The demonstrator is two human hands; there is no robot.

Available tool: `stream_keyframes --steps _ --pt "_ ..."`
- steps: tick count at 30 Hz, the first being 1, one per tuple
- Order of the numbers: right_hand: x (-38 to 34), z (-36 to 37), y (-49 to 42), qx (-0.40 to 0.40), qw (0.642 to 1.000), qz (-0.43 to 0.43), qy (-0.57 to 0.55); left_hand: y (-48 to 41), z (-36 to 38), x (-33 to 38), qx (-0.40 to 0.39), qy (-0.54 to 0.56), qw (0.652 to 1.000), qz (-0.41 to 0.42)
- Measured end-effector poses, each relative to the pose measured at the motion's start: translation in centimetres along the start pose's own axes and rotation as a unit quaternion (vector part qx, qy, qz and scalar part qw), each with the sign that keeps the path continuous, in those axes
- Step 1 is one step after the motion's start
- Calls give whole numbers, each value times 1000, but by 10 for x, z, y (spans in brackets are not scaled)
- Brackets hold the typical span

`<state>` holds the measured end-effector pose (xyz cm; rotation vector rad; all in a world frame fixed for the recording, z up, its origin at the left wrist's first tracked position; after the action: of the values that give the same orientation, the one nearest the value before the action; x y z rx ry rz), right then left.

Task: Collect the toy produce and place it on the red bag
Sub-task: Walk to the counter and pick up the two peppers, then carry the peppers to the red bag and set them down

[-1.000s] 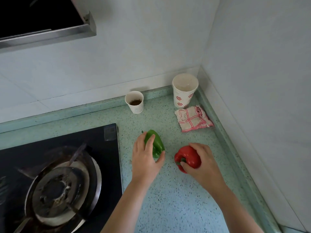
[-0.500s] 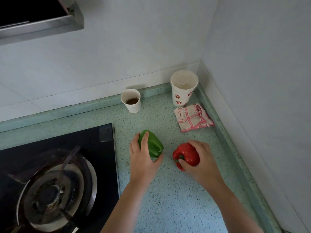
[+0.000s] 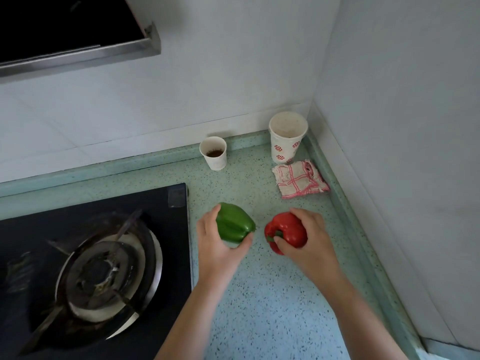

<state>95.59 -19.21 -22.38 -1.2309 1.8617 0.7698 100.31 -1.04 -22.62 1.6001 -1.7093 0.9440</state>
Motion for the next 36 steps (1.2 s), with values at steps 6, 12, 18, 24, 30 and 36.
stream_keyframes --steps 6,12,18,24,30,36 --pt "-20 -9 27 -5 999 -27 -17 40 -29 7 41 74 995 -44" --pt "-38 -7 48 -42 997 -61 -18 78 -56 7 66 141 985 -79" --pt "-70 8 66 -79 991 -103 -23 114 -94 8 115 164 975 -100" --pt "-98 41 105 -117 982 -145 -28 151 -141 -4 178 142 969 -98" --pt "-124 73 154 -151 971 -185 -9 195 -186 -25 219 144 960 -103" --pt "-157 118 224 -183 956 -230 13 258 -247 -60 270 144 945 -113"
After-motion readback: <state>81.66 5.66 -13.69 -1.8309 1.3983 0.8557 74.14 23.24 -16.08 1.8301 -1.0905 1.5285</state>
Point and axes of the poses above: each hand's wrist, its own y-axis away from the middle knuckle, its own z-axis out of the palm, x = y × z, the point moved 4 cm from there along -y, towards the middle knuckle, and after that the axes turned 3 degrees about x, right-handed, at the moved point
